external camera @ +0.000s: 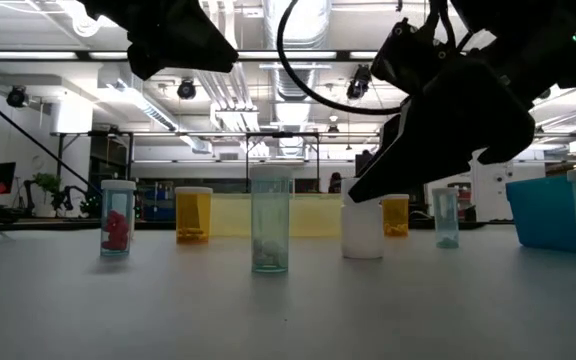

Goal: Pick and place medicine bottles into bin by pill shape (circle, oval)
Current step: Put the white pill bottle into the blue bin

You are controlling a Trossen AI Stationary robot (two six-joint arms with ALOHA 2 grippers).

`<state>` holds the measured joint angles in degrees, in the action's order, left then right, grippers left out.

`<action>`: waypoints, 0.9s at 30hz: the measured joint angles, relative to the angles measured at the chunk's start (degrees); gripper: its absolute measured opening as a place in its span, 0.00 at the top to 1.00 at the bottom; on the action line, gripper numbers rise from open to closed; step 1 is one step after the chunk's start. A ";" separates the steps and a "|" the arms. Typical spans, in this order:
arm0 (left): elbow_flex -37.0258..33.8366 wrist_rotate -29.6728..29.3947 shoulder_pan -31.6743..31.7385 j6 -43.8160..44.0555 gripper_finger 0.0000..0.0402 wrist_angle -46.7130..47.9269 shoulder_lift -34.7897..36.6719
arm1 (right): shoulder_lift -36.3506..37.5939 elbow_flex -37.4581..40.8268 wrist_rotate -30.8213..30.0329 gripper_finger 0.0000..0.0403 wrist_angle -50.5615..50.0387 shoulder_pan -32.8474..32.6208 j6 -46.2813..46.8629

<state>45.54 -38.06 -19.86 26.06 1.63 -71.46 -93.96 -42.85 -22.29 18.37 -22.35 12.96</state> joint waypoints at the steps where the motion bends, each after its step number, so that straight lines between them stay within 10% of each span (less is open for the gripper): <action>1: -0.04 0.00 0.01 0.00 0.77 0.02 0.00 | 0.13 0.00 0.00 0.40 0.06 0.00 0.02; 12: -0.09 -0.04 0.02 -0.06 0.77 0.15 -0.04 | 0.49 0.00 0.73 0.69 -0.22 0.00 2.18; 27: -0.09 -0.33 0.02 -5.22 0.77 -0.26 -0.07 | 11.09 0.86 6.46 0.65 3.23 0.03 5.98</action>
<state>45.45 -38.39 -19.84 20.84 1.37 -71.53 -82.88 -41.99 -15.84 21.60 -22.32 18.94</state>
